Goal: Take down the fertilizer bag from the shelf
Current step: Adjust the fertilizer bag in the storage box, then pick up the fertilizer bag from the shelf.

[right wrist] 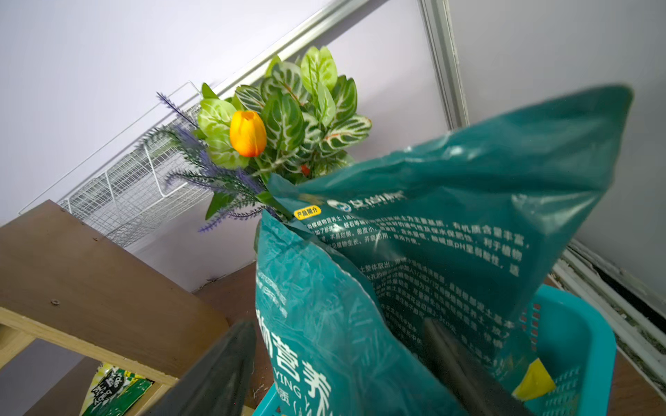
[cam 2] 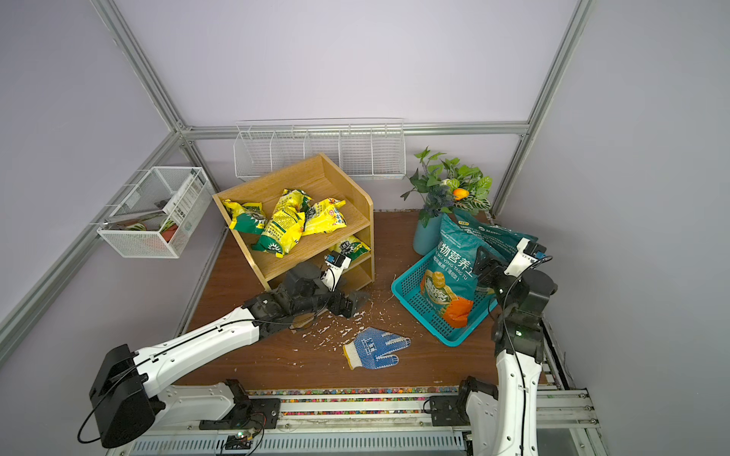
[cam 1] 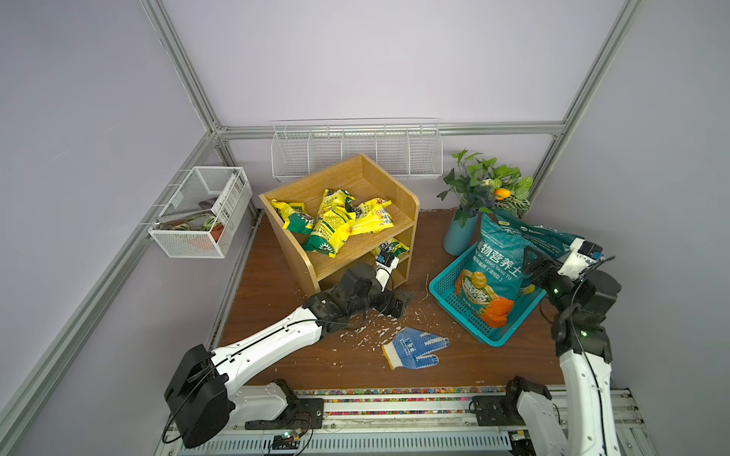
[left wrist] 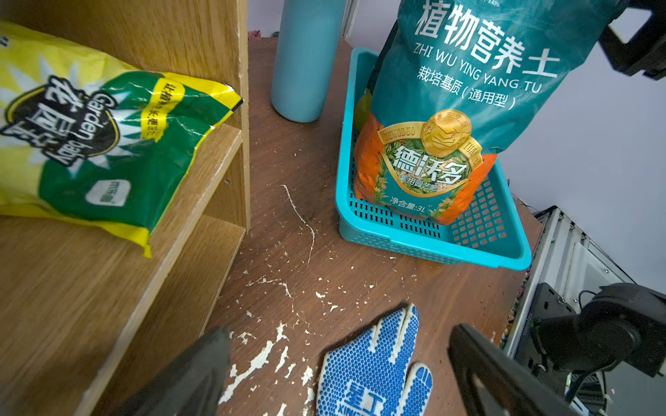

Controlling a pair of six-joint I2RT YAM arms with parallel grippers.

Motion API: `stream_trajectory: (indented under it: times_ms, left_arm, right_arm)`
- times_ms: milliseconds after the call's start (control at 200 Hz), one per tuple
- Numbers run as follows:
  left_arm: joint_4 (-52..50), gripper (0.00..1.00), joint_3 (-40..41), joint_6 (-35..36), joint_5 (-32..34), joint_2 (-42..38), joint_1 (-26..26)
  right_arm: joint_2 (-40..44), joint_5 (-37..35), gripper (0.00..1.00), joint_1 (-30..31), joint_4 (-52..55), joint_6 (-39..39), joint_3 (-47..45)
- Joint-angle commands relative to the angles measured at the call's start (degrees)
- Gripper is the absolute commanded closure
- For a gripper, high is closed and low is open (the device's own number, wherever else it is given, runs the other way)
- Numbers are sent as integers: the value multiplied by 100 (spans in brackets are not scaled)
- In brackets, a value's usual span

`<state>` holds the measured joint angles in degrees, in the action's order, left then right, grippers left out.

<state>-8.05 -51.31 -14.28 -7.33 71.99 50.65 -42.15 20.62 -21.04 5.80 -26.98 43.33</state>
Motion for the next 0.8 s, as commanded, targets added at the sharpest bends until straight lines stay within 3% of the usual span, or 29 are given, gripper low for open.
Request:
stream_trajectory:
  times_ms: [0, 170, 270, 445, 625, 795]
  left_arm:
    - [-130, 1, -82, 97, 87, -134, 27]
    - [-282, 1, -125, 140, 133, -213, 24]
    - [-297, 1, -66, 145, 124, -411, 24]
    - [-181, 1, 200, 188, 31, -828, 24]
    - [-504, 0, 343, 224, -155, -1168, 24]
    - [-715, 0, 772, 115, 352, -1508, 25]
  right_arm:
    - [-155, 359, 23, -11, 318, 149, 653]
    - [-279, 100, 23, 302, 1152, 262, 1334]
    - [-439, -144, 23, 823, 1513, 388, 1789]
    - [-1411, -444, 23, 2644, 2173, 622, 2943]
    - [-2243, -786, 23, 4422, 1832, 391, 3598]
    - [-3058, -912, 23, 5761, 1433, 335, 4132]
